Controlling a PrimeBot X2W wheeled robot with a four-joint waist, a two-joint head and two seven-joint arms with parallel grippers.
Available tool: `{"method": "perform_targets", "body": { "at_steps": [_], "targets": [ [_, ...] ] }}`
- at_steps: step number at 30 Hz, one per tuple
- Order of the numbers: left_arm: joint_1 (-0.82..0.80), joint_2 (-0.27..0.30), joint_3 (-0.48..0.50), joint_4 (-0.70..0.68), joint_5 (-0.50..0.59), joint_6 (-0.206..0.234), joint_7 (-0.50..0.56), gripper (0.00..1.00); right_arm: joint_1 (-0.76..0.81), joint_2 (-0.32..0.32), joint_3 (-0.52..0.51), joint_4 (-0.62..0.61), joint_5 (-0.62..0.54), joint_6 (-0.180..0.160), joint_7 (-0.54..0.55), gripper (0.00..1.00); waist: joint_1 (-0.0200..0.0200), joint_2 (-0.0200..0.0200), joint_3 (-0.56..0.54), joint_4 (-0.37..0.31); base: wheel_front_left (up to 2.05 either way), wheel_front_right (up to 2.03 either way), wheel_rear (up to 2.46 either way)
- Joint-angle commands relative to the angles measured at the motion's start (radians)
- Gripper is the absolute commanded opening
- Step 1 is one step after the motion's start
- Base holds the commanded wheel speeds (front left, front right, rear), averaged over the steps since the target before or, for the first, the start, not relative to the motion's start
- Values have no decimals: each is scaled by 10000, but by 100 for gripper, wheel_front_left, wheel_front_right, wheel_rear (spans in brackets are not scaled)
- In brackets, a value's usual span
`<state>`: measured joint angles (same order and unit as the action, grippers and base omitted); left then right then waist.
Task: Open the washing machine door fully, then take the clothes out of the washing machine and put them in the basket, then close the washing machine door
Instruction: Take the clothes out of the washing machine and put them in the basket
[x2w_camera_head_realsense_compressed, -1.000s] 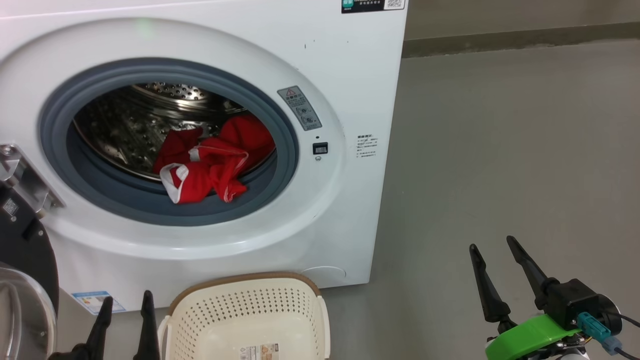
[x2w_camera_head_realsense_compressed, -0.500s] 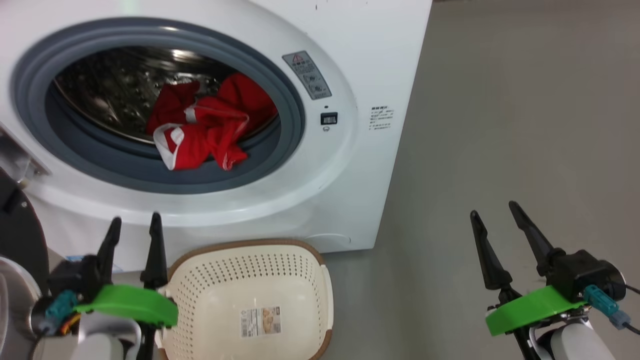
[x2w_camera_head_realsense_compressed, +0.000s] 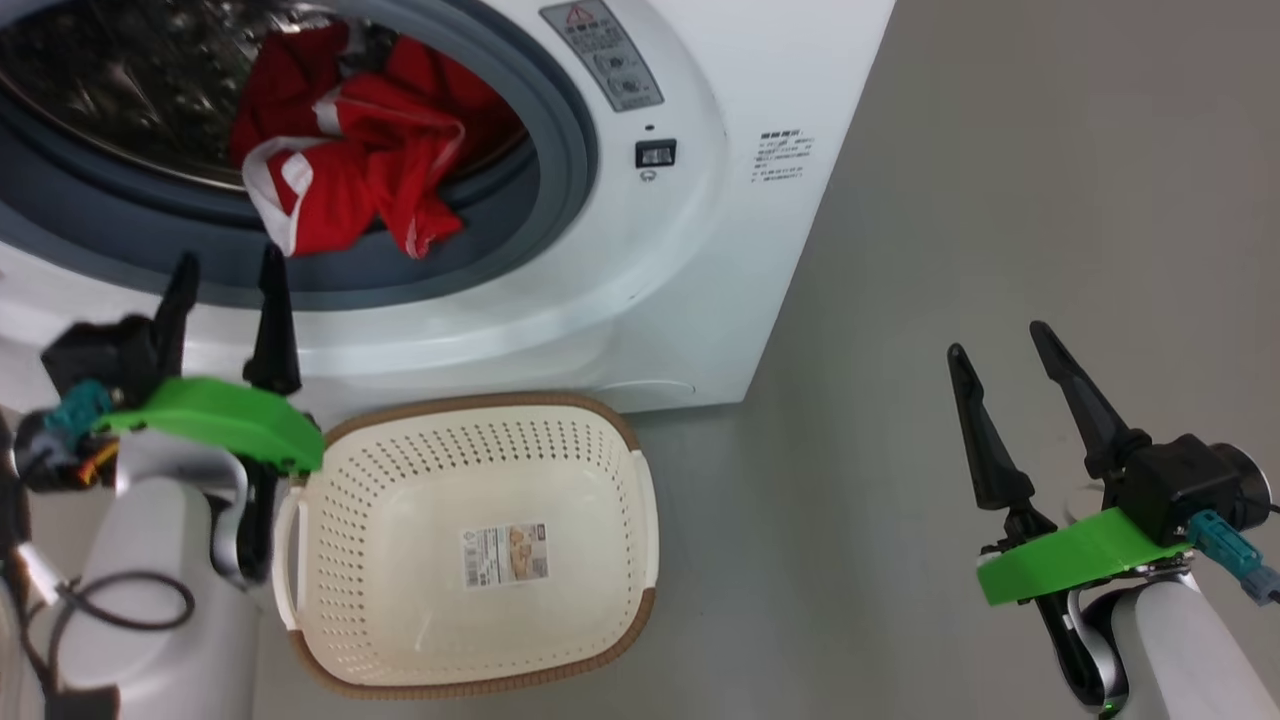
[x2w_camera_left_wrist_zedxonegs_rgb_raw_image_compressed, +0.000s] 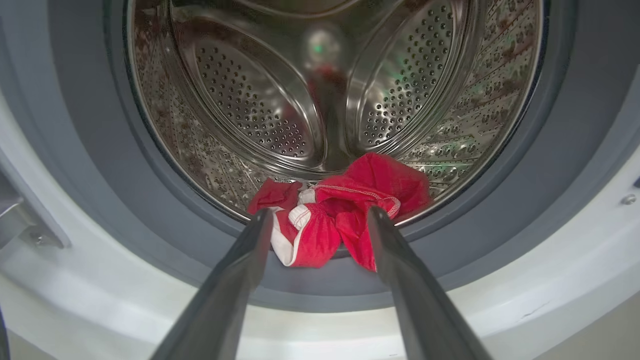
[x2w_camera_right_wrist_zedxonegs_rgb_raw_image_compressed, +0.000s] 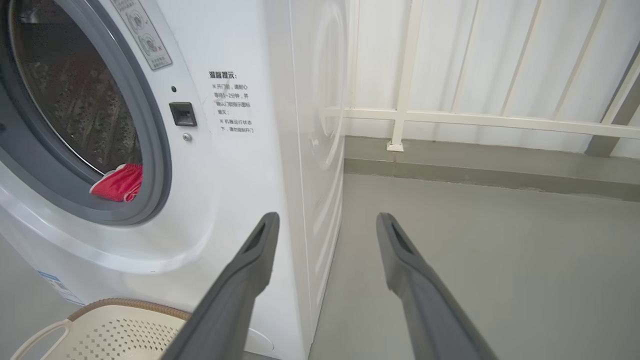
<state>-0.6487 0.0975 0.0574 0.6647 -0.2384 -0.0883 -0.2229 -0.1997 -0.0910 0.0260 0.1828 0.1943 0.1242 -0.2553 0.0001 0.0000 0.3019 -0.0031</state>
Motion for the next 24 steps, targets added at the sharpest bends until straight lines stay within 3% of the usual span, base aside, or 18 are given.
{"method": "perform_targets", "body": {
  "at_steps": [1,11,24],
  "targets": [
    [-532,459,192,82,105,1,-90,100,-295,-116,255,-271,66,65,-65,100,-1,0,541,-148,0,0,0],
    [-2876,711,-31,2340,70,-36,-92,100,-806,-127,465,-343,90,65,-65,100,-1,0,1567,-436,0,0,0],
    [-4769,1471,-467,4986,478,433,665,100,-1186,-19,746,-328,151,65,-65,100,-1,0,2370,-1142,0,0,0]
  ]
}}
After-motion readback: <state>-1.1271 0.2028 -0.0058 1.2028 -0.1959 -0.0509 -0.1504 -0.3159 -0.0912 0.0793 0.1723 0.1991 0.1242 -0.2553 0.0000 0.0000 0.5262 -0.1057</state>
